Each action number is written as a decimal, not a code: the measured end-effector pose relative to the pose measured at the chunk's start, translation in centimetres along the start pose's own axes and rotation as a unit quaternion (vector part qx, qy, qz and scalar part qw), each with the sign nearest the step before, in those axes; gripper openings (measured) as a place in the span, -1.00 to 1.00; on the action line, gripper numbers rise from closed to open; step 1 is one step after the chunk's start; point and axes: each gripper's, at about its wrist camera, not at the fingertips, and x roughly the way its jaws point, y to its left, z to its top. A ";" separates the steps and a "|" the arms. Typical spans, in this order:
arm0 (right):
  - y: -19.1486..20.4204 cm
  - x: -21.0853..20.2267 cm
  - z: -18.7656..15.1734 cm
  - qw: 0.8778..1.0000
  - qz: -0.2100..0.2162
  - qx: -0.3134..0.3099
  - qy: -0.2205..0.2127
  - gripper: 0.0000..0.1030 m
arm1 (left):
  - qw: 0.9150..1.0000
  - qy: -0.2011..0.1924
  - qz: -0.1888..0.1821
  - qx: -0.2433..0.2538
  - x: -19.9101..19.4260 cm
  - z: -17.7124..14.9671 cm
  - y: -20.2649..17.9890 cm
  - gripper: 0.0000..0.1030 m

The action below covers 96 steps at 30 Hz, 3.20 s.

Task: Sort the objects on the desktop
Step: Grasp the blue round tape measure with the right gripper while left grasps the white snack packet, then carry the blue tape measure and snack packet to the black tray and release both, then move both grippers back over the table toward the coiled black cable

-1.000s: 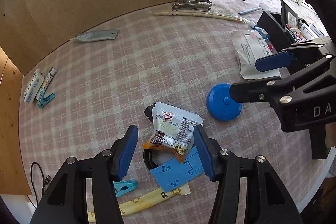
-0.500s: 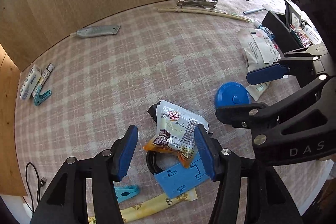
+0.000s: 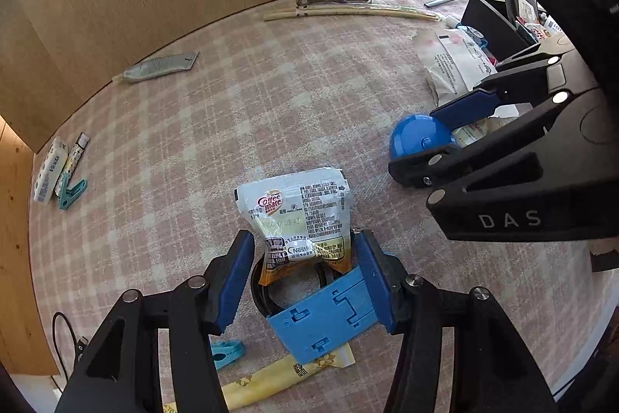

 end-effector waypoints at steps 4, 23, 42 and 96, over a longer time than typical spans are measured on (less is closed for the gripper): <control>0.3 0.0 -0.1 1.000 -0.013 -0.013 0.001 -0.03 | 1.000 0.006 0.005 0.006 0.1 0.6 -0.1 0.06; -3.5 -3.4 -1.6 0.999 0.020 0.032 -0.037 -0.05 | 0.998 -0.023 -0.014 -0.058 -3.2 -0.7 3.6 -0.29; -6.7 -11.0 -10.0 0.986 0.001 0.124 -0.109 -0.05 | 0.996 -0.071 -0.051 -0.016 -7.8 3.0 -6.3 -0.29; -21.9 -16.5 -23.9 0.945 -0.053 0.290 -0.143 0.31 | 0.992 -0.089 -0.083 0.045 -8.8 9.0 -18.7 0.19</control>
